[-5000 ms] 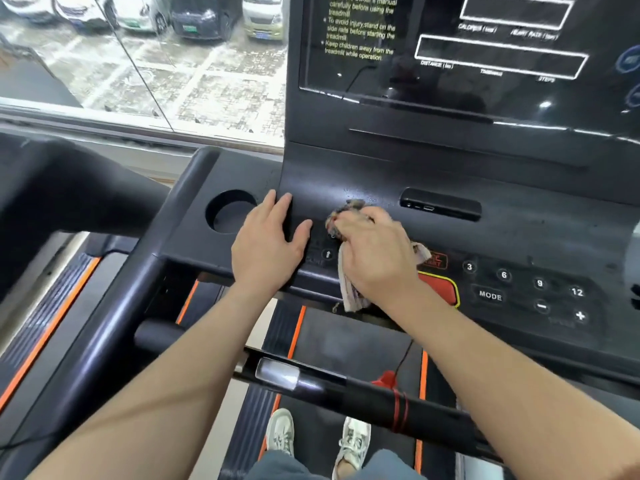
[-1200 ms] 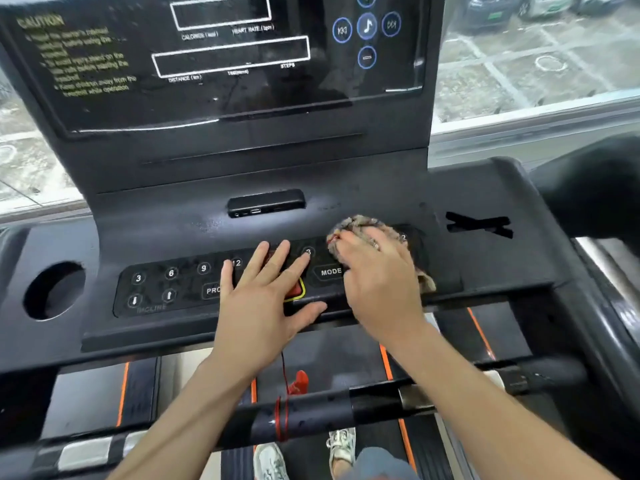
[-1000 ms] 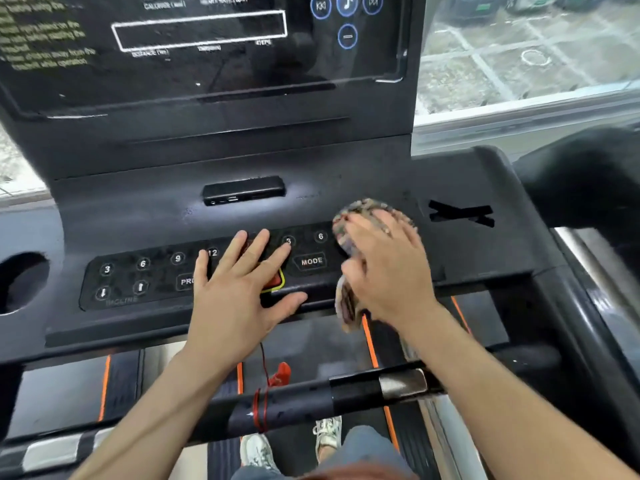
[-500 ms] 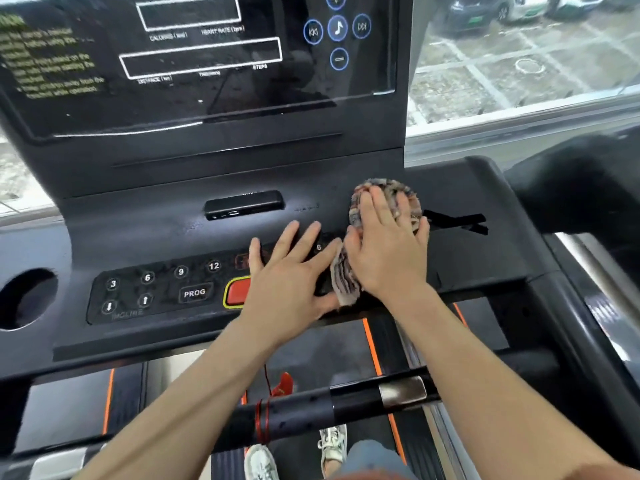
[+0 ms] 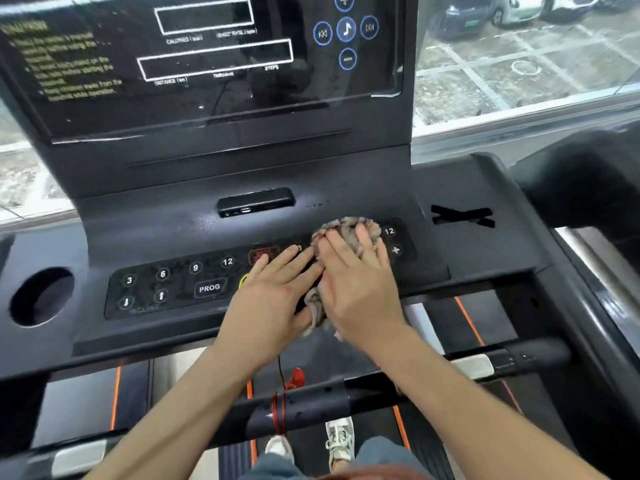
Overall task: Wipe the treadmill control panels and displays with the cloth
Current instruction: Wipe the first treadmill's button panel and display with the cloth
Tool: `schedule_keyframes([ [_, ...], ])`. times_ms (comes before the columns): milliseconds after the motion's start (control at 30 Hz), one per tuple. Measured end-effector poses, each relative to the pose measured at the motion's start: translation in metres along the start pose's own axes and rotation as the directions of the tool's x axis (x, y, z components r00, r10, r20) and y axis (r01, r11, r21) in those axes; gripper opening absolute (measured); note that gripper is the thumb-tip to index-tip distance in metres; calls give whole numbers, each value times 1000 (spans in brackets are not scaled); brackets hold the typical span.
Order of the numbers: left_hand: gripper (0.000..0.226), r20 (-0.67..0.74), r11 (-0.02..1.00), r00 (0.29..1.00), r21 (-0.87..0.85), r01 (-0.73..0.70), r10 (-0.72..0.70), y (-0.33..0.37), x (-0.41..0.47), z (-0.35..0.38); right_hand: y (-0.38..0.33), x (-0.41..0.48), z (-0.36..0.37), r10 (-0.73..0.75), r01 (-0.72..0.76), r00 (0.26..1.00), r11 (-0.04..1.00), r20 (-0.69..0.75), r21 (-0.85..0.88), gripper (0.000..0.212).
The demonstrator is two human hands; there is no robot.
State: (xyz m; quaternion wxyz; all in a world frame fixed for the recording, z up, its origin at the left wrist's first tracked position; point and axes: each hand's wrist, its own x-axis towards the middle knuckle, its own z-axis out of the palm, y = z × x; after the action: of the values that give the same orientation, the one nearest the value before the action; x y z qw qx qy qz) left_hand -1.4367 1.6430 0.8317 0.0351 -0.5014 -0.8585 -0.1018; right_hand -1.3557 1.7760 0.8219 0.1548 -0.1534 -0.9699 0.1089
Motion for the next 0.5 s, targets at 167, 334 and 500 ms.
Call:
schedule_keyframes([
  [167,71,2,974,979,105,203,-205,9,-9,3,54,12,-16,124,-127,991,988,-45,-85,55],
  [334,52,17,993,998,105,61,-64,27,-6,13,35,18,-8,230,-234,971,971,-69,-48,60],
  [500,57,5,994,1000,113,-7,6,-13,-19,1,9,28,-12,191,-199,974,978,120,57,63],
])
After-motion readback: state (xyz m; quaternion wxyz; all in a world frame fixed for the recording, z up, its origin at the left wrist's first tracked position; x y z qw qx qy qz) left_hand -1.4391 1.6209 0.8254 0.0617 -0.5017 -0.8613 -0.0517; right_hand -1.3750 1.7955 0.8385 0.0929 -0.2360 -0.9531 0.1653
